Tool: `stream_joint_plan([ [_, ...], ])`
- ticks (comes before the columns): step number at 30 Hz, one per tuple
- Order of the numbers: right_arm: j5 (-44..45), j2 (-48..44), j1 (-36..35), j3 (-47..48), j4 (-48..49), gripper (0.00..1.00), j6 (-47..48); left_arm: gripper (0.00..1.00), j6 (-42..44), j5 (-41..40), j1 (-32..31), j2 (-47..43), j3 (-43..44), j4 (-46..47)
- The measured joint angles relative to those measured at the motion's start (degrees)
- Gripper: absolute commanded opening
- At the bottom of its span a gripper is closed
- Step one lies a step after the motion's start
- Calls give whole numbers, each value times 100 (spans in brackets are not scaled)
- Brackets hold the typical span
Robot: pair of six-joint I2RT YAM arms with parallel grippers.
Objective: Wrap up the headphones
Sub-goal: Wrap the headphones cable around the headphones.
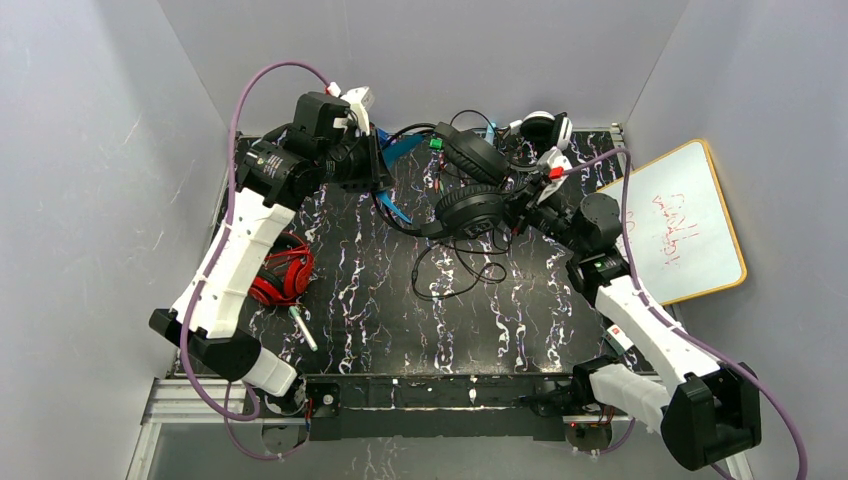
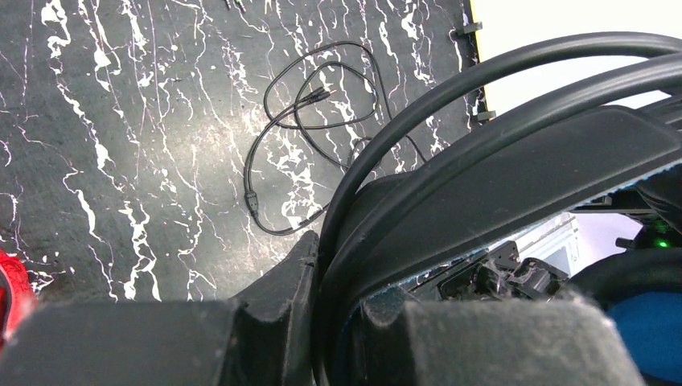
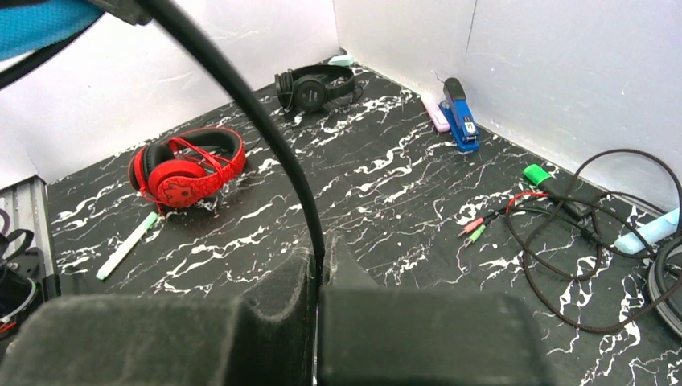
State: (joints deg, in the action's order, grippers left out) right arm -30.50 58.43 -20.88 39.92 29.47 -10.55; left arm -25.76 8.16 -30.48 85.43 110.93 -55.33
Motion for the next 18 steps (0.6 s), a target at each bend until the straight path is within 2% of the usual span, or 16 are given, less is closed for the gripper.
stream_joint_plan([
  [5,118,35,0,48,-181,1,-2,0,20,13,0,-2,-221,68],
  [12,1091,-225,0,455,-710,1,2,0,254,31,0,0,-1408,372],
  [15,1073,-332,20,813,-855,1,76,0,422,-136,0,79,-1875,396],
  [18,778,-326,13,1217,-1086,1,249,0,551,-271,0,313,-1965,400],
])
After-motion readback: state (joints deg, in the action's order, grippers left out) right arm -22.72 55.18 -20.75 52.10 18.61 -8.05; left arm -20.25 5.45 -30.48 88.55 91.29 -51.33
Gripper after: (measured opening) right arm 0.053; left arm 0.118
